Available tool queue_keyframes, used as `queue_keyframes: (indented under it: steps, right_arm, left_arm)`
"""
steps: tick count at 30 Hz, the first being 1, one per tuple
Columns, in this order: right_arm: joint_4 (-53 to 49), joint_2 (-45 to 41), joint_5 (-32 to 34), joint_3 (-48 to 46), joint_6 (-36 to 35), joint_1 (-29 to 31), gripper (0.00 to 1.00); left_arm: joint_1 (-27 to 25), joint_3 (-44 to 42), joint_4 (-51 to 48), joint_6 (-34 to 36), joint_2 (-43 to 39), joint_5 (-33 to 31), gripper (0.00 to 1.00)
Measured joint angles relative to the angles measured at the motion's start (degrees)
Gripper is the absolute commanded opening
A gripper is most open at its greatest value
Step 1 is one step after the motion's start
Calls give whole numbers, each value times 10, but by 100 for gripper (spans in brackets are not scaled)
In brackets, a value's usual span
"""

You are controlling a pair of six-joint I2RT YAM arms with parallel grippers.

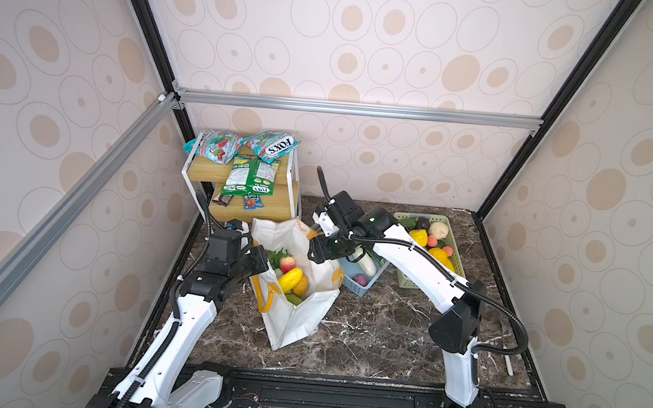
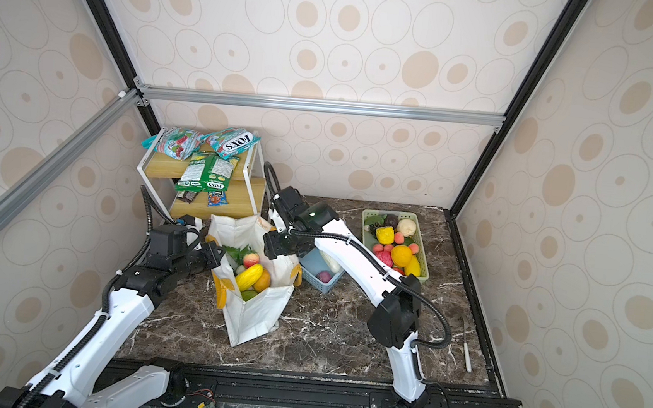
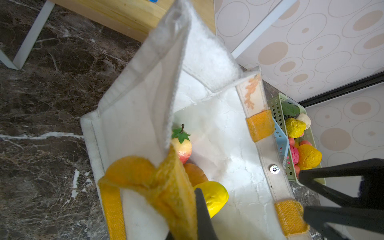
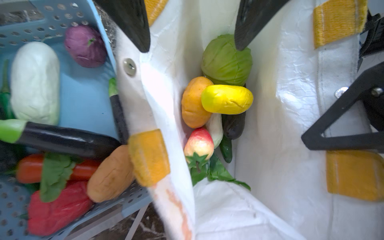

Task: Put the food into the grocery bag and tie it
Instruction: 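Raise the right gripper out of the bag and move it over the fruit basket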

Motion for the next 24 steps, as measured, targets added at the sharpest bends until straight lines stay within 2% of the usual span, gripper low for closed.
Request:
queue_keyframes:
  steps: [13,24]
  right_arm:
    - [-21,-41,49,-17,-20,-122,70]
    - [-20,-65,112,-92,-45,-210,73]
  left_arm:
    - [0,0,0,0,0,-2,0]
    - [0,0,0,0,2,-3,0]
